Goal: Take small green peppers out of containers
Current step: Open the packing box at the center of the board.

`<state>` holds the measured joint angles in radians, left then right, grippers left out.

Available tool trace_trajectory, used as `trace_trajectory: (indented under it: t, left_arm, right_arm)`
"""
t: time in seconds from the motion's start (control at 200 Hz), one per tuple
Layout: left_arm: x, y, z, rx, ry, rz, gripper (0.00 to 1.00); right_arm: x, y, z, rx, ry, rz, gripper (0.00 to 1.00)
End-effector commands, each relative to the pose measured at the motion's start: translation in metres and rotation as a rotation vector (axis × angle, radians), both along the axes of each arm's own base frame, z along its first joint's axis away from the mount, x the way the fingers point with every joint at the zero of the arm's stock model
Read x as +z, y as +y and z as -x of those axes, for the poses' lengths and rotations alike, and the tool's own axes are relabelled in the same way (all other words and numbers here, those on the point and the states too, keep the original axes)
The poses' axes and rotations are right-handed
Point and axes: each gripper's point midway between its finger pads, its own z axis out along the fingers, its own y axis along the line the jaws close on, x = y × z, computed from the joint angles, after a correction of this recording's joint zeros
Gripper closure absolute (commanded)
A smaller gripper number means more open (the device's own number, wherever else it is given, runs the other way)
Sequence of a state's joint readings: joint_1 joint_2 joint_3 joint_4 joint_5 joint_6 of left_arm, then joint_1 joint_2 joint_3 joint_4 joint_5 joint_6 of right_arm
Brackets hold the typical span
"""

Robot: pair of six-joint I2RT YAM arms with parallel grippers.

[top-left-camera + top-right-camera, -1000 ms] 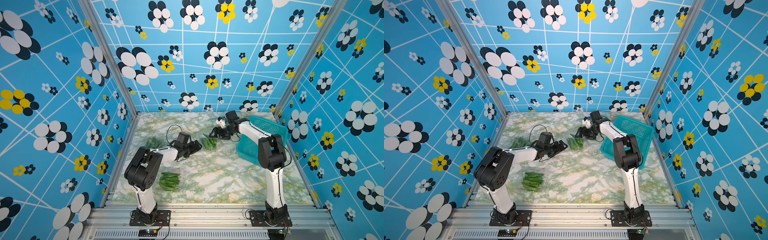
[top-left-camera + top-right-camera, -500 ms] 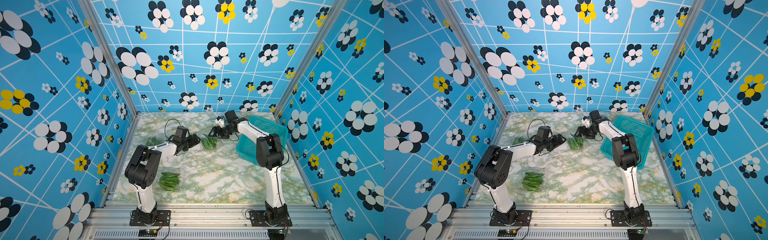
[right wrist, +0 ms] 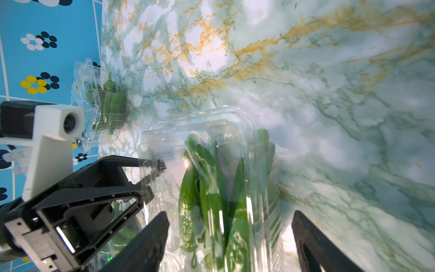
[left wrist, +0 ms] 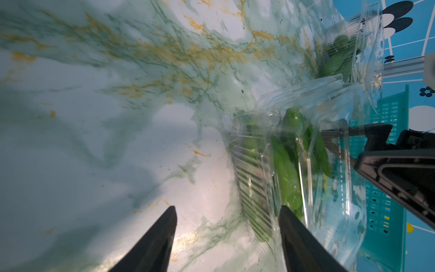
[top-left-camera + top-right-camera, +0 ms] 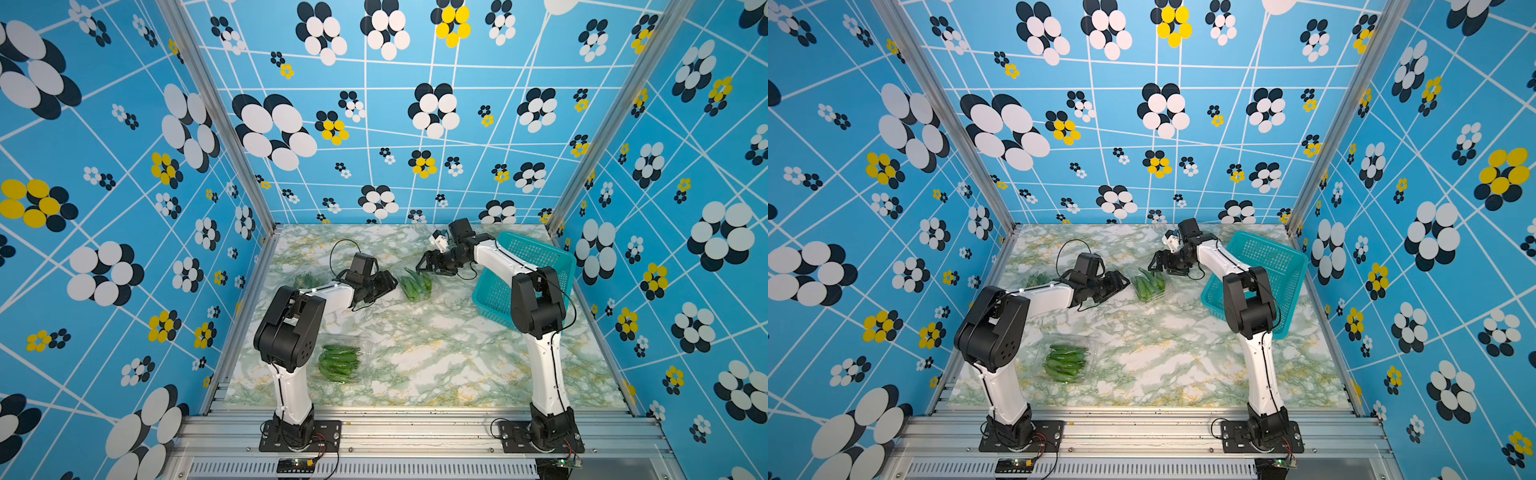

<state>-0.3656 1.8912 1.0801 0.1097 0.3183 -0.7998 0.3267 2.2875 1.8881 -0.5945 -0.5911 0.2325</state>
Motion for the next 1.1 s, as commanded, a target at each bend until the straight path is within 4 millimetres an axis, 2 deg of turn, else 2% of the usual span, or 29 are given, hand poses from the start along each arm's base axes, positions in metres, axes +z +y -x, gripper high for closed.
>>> trace_trajectory:
  t: [0.0, 0.165, 0.28, 0.46, 0.785, 1.099]
  left_arm:
    - [0.003, 0.000, -0.005, -0.004, -0.012, 0.013, 0.31]
    - [0.019, 0.001, -0.005, 0.000, -0.057, 0.028, 0.31]
    - [0.014, 0.006, -0.003, 0.010, -0.048, 0.022, 0.32]
    - [0.011, 0.010, -0.003, 0.025, -0.044, 0.037, 0.40]
    - [0.020, 0.006, -0.009, 0.023, -0.065, 0.058, 0.41]
    - [0.017, 0.002, -0.014, 0.018, -0.064, 0.068, 0.43]
  right_arm:
    - [-0.004, 0.002, 0.000, -0.001, 0.037, -0.017, 0.16]
    - [-0.004, 0.002, -0.001, 0.000, 0.035, -0.017, 0.16]
    - [-0.006, 0.003, -0.001, 0.001, 0.043, -0.021, 0.16]
    - [-0.005, 0.004, -0.002, 0.003, 0.040, -0.026, 0.17]
    - [-0.006, 0.006, -0.002, 0.004, 0.045, -0.030, 0.17]
    - [-0.008, 0.007, -0.002, 0.004, 0.049, -0.033, 0.18]
